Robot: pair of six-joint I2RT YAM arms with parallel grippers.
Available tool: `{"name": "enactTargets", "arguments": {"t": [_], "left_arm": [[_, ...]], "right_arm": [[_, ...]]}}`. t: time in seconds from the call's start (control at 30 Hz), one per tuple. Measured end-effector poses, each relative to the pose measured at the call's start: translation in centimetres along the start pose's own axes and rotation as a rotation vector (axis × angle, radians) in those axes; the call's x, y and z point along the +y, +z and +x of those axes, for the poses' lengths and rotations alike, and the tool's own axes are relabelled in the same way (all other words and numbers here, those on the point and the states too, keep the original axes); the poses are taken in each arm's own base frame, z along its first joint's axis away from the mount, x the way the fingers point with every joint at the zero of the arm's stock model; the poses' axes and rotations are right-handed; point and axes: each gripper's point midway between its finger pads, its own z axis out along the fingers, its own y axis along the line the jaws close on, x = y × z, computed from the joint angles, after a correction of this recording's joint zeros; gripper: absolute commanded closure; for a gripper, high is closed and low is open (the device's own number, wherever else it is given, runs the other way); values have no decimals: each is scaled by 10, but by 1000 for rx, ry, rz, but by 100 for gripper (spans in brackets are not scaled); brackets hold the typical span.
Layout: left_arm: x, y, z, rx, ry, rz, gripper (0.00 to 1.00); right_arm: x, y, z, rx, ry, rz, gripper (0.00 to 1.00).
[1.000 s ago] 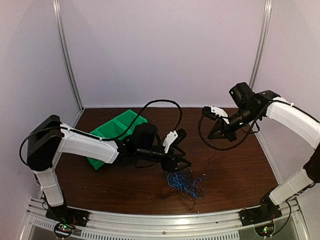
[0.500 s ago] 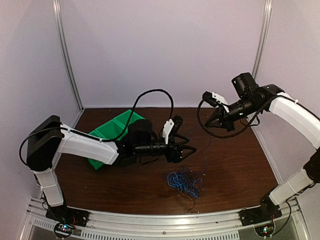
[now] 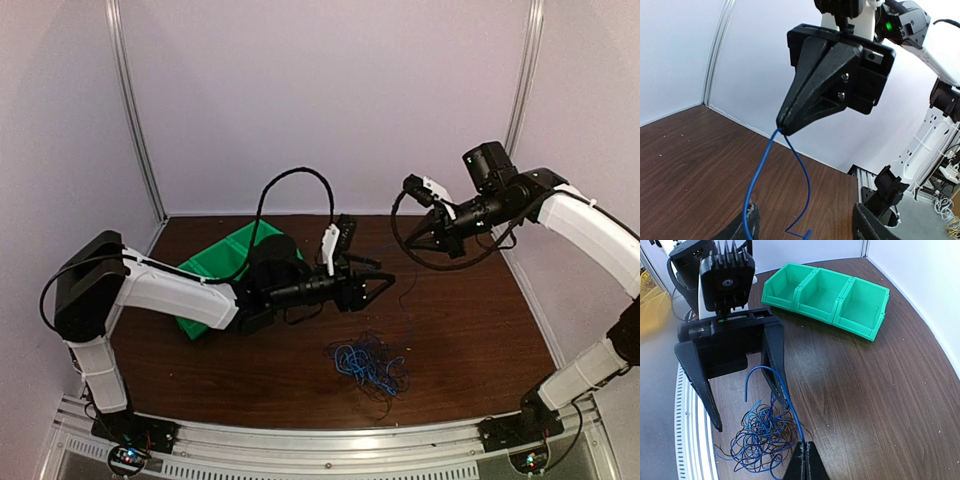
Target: Untangle the cables
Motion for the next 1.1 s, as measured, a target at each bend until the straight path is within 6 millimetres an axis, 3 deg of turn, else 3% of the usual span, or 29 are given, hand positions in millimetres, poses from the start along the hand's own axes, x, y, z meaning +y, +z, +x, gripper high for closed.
{"name": "enactTargets", "arguments": {"t": [0.23, 0.43, 0.77, 0.8, 0.87, 0.93, 1.0, 1.1], "left_arm": [[-3, 0, -5, 33, -140, 36, 46], [0, -4, -9, 68, -197, 27, 73], [8, -1, -8, 113, -240, 1, 100], [8, -1, -8, 115, -240, 1, 100], [8, -1, -8, 118, -239, -1, 100], [8, 0, -10, 120, -234, -3, 100], [8, 0, -11, 118, -226, -3, 100], [9, 0, -11, 119, -213, -10, 100]], "right_arm": [[7, 9, 11, 33, -20, -8, 100], [11, 14, 17, 57, -35, -5, 100], [13, 17, 16, 63, -47, -2, 100], [13, 17, 17, 63, -48, -3, 93], [13, 19, 18, 62, -44, -3, 62], [12, 21, 19, 51, -22, -6, 47], [11, 26, 25, 28, 2, -24, 43], [13, 35, 43, 31, 63, -59, 46]]}}
